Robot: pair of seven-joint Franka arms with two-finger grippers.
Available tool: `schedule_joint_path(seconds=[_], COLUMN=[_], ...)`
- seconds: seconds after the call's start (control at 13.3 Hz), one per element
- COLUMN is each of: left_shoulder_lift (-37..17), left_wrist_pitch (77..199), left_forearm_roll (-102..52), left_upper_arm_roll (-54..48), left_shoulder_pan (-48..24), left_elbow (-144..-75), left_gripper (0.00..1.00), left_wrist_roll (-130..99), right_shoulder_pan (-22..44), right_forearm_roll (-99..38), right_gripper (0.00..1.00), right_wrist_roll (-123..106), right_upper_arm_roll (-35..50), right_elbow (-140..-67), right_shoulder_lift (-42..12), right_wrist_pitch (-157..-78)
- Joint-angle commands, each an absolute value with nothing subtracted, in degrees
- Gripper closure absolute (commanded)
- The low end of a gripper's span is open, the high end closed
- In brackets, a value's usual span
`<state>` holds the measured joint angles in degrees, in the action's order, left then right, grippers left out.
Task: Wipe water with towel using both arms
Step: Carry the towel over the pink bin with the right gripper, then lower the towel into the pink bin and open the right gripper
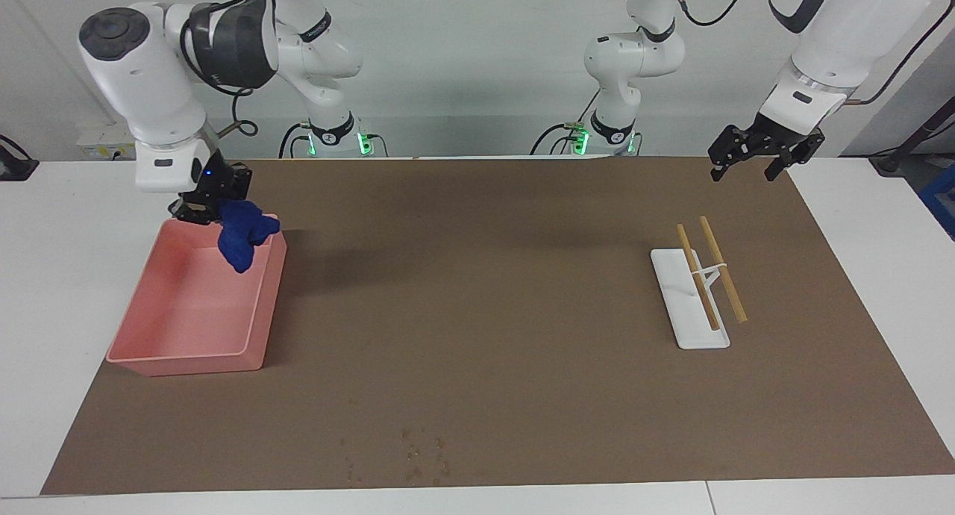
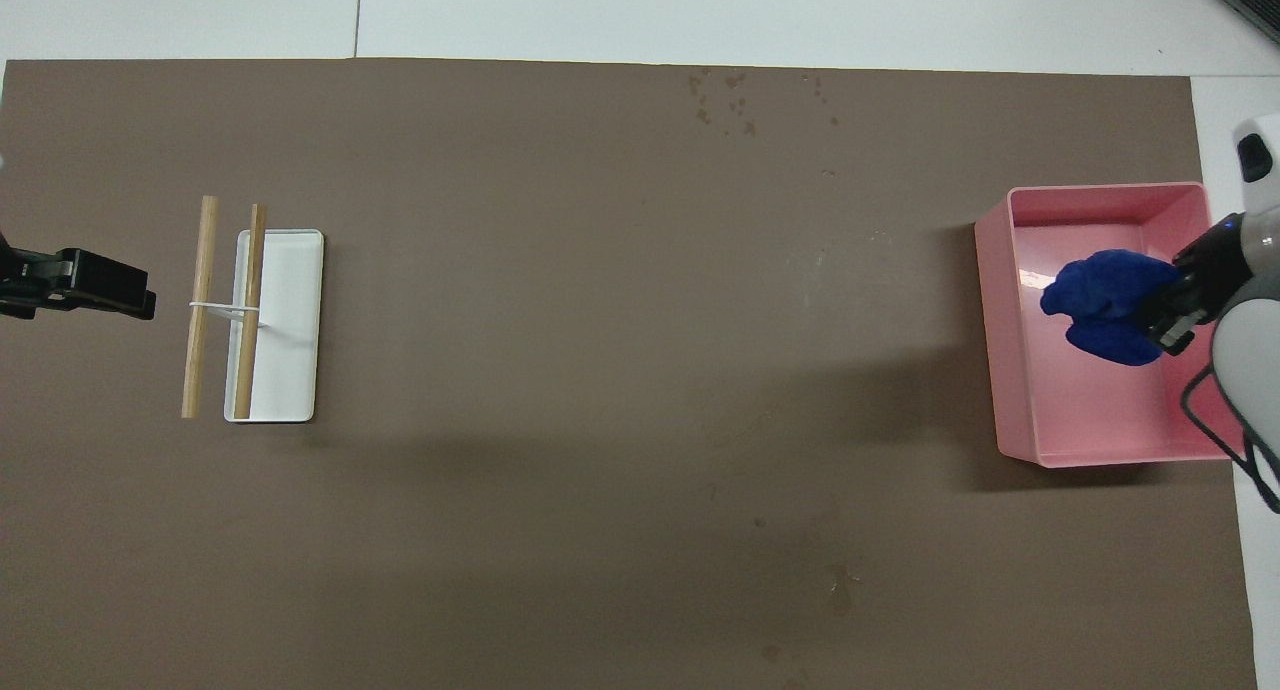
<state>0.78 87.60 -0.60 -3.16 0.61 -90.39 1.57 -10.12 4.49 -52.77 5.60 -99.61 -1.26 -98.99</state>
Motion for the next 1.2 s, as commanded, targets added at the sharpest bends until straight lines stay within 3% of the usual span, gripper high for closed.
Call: schedule_joint_path(seconds=[0.0,0.37,0.52,0.97,1.05,1.12], left_shoulder_lift=[1.67,1.67,1.67,1.67,1.67,1.67], left_wrist_pitch=[87.98,87.98,87.98,87.98,87.98,87.98], left_forearm_roll=[-0.79,-0.79,-0.79,-0.79,-0.79,-0.79], left_upper_arm_roll=[-3.52,-3.52,-3.52,-3.52,-3.52,-3.52], left_shoulder_pan=[1.23,1.23,1.23,1.23,1.23,1.23], left_elbow=[-91.58,-91.58,-91.58,-91.58,-91.50,-91.58], left_gripper=[0.00,0.00,0.00,0.00,0.00,0.00], left_wrist_roll=[1.67,1.67,1.67,1.67,1.67,1.67], right_shoulder_pan=[-13.96,-17.14,-17.75,-17.93,-18.10,-18.28], right_forearm_roll=[4.13,4.22,4.22,4.13,4.13,4.13], right_gripper=[1.00,1.00,1.00,1.00,0.89,0.87], right_wrist_roll=[-56.86,-59.59,-59.85,-59.32,-59.50,-60.46], right_upper_arm_roll=[6.15,6.15,6.15,6.15,6.15,6.15], right_elbow=[-102.11,-109.86,-110.21,-115.66,-115.58,-115.58], right_shoulder_lift=[-0.62,-2.45,-5.17,-5.45,-5.45,-5.45], right_wrist_pitch=[-103.25,-117.58,-120.22,-125.95,-125.95,-125.77])
